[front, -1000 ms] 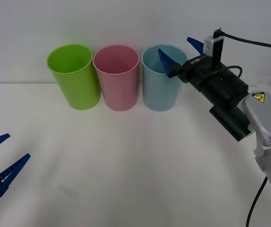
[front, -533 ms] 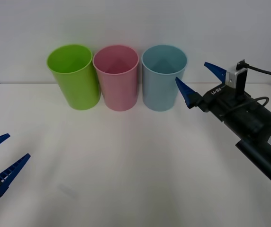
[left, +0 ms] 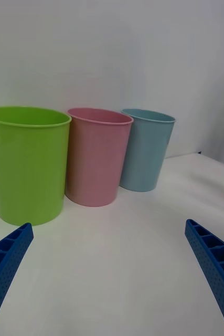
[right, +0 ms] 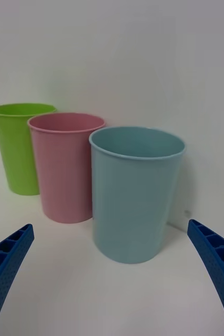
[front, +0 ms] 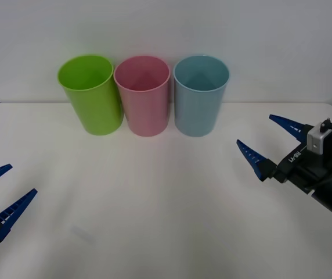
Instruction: Grasp the object on the table and drop it into the matching bin: aluminum can to the light blue bin, PET bottle to the pink bin.
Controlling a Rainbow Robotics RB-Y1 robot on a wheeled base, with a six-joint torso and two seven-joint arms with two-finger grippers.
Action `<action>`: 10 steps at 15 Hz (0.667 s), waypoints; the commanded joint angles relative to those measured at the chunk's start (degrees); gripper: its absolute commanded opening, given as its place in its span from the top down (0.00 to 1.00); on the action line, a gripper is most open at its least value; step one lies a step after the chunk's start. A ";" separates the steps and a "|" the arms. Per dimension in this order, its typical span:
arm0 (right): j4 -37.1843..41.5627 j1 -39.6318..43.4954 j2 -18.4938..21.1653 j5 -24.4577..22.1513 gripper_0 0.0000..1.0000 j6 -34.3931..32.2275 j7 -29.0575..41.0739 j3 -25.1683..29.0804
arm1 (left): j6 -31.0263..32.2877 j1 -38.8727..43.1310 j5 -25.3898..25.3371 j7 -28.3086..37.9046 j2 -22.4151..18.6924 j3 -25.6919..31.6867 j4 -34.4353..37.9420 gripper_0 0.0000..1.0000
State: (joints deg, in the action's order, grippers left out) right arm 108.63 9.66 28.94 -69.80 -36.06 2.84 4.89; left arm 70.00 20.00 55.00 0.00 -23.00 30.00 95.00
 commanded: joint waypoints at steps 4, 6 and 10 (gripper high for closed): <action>0.00 8.35 -5.30 0.02 0.00 -12.89 -11.01 9.00 | 0.00 0.00 0.00 0.00 0.00 0.00 0.00 0.00; 0.00 11.17 -6.79 -0.07 0.00 -16.85 -12.33 11.90 | 0.00 0.00 0.00 0.00 0.00 0.00 0.00 0.00; -0.08 16.26 -7.50 2.48 0.00 -20.54 -12.94 14.89 | 0.00 0.00 0.00 0.00 0.00 0.00 0.00 0.00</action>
State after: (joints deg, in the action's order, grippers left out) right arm 108.59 24.90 21.47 -67.96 -56.23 -9.91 19.31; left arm 70.00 20.00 55.00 0.00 -23.00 30.00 95.00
